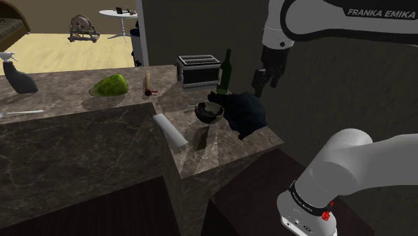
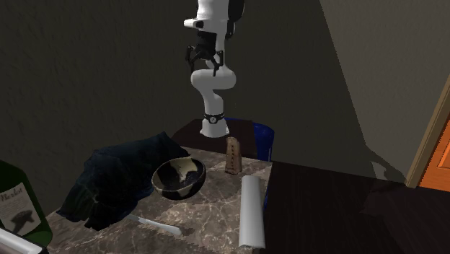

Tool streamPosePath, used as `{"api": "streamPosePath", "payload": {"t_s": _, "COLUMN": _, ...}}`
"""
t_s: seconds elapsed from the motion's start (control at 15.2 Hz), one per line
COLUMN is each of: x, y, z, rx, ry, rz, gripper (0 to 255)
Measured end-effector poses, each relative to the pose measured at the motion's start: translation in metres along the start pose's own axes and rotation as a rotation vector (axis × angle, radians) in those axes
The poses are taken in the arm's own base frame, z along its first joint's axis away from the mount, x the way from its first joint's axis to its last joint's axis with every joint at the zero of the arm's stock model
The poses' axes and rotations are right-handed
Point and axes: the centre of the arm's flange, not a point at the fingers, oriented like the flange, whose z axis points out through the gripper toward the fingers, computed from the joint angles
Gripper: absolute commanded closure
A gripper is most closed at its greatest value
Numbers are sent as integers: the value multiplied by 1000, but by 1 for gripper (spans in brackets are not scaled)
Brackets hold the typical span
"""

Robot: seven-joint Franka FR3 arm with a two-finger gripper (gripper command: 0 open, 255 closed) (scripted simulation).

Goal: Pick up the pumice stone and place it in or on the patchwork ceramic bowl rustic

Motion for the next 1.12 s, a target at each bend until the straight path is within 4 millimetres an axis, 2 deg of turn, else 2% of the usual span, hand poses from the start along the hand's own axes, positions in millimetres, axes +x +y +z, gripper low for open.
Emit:
{"api": "streamPosePath", "payload": {"t_s": 0.2, "x": 9, "y": -4, "z": 11, "rx": 12, "ry": -4, "rz": -1, "gripper": 0}}
{"api": "streamPosePath", "payload": {"t_s": 0.59, "x": 60, "y": -31, "z": 60, "rx": 71, "ry": -22, "rz": -5, "gripper": 0}}
{"api": "streamPosePath", "payload": {"t_s": 0.79, "x": 85, "y": -51, "z": 83, "rx": 101, "ry": -31, "rz": -7, "gripper": 0}}
{"api": "streamPosePath", "payload": {"t_s": 1.12, "x": 121, "y": -76, "z": 126, "rx": 152, "ry": -46, "rz": -9, "gripper": 0}}
